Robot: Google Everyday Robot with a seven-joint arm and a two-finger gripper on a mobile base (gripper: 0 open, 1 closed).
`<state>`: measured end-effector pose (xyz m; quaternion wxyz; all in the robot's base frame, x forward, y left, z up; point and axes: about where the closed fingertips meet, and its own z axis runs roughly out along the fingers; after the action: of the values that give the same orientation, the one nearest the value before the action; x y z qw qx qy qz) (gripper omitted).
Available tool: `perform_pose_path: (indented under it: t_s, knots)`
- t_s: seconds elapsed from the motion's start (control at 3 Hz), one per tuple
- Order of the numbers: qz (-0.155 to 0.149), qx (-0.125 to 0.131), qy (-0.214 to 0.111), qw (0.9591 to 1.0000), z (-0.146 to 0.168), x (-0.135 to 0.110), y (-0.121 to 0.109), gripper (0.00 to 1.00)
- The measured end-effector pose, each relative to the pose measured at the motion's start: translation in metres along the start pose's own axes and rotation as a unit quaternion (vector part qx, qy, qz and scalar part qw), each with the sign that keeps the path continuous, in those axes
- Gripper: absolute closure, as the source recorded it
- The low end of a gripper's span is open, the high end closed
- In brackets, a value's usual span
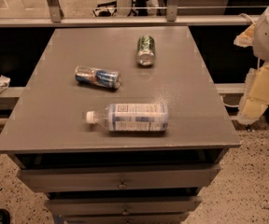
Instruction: Place blue plastic bottle upright
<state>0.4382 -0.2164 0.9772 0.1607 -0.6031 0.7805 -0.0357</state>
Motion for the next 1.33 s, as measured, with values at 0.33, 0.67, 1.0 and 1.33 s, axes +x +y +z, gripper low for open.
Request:
perform_pose_path:
  t_s: [0.33,0.67,1.0,1.33]
  knots:
    - [-0.001,0.001,-0.003,1.0000,0.000,-0.002,0.000,0.00]
    - [-0.004,-0.016,-0.018,0.9997,0.014,-0.031,0.007,0.00]
    - [-0.017,-0.037,-0.033,0.9986,0.036,-0.084,0.023,0.00]
    - [-0.029,-0.064,-0.053,0.9961,0.066,-0.146,0.044,0.00]
